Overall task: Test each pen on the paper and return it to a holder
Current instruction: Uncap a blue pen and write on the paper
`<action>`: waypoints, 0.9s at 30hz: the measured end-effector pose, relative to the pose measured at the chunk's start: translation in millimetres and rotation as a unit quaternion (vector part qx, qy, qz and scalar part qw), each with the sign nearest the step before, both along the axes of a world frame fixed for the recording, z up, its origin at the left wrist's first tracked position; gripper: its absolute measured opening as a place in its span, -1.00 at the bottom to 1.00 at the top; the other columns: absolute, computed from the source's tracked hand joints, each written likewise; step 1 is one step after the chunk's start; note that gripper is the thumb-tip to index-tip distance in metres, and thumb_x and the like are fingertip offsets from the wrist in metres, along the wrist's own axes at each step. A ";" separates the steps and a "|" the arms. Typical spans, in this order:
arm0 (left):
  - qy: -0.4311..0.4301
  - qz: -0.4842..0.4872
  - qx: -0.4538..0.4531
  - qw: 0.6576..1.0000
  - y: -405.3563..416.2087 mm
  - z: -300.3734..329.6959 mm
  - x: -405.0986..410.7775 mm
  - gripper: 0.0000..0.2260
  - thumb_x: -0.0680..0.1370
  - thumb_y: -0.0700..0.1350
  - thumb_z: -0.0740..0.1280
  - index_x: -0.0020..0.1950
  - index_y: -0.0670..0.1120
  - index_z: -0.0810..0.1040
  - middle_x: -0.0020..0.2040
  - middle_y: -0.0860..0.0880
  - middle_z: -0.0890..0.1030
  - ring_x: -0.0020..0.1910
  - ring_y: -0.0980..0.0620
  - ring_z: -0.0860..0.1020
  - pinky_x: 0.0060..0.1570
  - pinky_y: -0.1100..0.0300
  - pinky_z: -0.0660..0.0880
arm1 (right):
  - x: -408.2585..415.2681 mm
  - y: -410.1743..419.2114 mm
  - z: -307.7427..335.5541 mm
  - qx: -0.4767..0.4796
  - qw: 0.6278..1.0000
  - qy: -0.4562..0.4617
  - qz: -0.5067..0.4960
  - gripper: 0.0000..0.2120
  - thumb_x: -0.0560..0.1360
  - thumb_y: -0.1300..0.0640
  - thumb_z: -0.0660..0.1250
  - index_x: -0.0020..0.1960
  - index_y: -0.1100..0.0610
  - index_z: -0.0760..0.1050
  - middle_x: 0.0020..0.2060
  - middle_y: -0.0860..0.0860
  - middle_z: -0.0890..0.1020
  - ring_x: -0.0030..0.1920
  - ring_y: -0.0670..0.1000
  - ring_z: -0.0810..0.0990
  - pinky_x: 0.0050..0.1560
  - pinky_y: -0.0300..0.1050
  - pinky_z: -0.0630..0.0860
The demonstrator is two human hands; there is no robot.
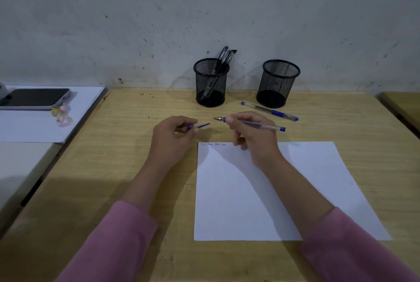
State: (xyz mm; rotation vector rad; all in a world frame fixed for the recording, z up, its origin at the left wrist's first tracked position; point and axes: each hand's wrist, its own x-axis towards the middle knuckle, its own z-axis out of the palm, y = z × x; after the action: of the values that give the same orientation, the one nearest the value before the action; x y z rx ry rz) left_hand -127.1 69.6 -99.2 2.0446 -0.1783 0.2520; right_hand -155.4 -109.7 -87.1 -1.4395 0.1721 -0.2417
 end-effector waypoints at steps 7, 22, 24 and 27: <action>-0.021 -0.040 -0.066 0.997 -7.2 4.2 -5.9 -0.84 0.38 -0.26 0.46 -0.08 -0.06 0.65 -0.12 -0.01 0.67 -0.16 0.14 0.57 -0.13 0.45 0.47 | 1.9 -0.9 -4.7 -0.012 1.000 -0.009 0.017 -0.91 0.36 0.17 0.51 -0.29 0.12 0.62 -0.53 0.06 0.52 -0.58 0.02 0.44 -0.59 -0.29 0.28; -0.045 -0.093 -0.171 0.980 -24.5 28.4 -13.2 -0.76 0.34 -0.35 0.46 -0.22 0.01 0.66 -0.30 0.16 0.67 -0.19 0.12 0.62 -0.09 0.30 0.53 | 6.1 6.5 3.5 0.057 0.993 -0.097 0.038 -0.92 0.43 0.19 0.39 -0.20 0.19 0.59 -0.52 -0.05 0.50 -0.48 -0.07 0.36 -0.40 -0.16 0.34; -0.062 -0.097 -0.163 0.980 -25.7 32.8 -12.3 -0.76 0.34 -0.36 0.46 -0.22 -0.01 0.66 -0.30 0.13 0.67 -0.20 0.10 0.61 -0.09 0.28 0.52 | 3.7 4.9 8.3 0.035 0.992 -0.115 0.035 -0.91 0.38 0.11 0.42 -0.22 0.14 0.60 -0.49 -0.01 0.51 -0.47 -0.05 0.38 -0.38 -0.16 0.38; -0.073 -0.101 -0.158 0.980 -29.0 38.1 -14.8 -0.79 0.35 -0.35 0.46 -0.18 -0.05 0.66 -0.22 0.03 0.67 -0.18 0.02 0.62 -0.07 0.20 0.55 | -0.9 3.9 16.5 0.019 0.993 -0.111 0.025 -0.93 0.41 0.11 0.41 -0.23 0.10 0.61 -0.50 -0.01 0.53 -0.48 -0.06 0.40 -0.38 -0.17 0.42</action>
State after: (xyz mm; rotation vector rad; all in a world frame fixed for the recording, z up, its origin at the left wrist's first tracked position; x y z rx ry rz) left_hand -141.9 40.5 -61.1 1.6797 -0.4084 0.2835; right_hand -156.4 -105.8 -70.6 -1.3662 -0.0405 -0.3526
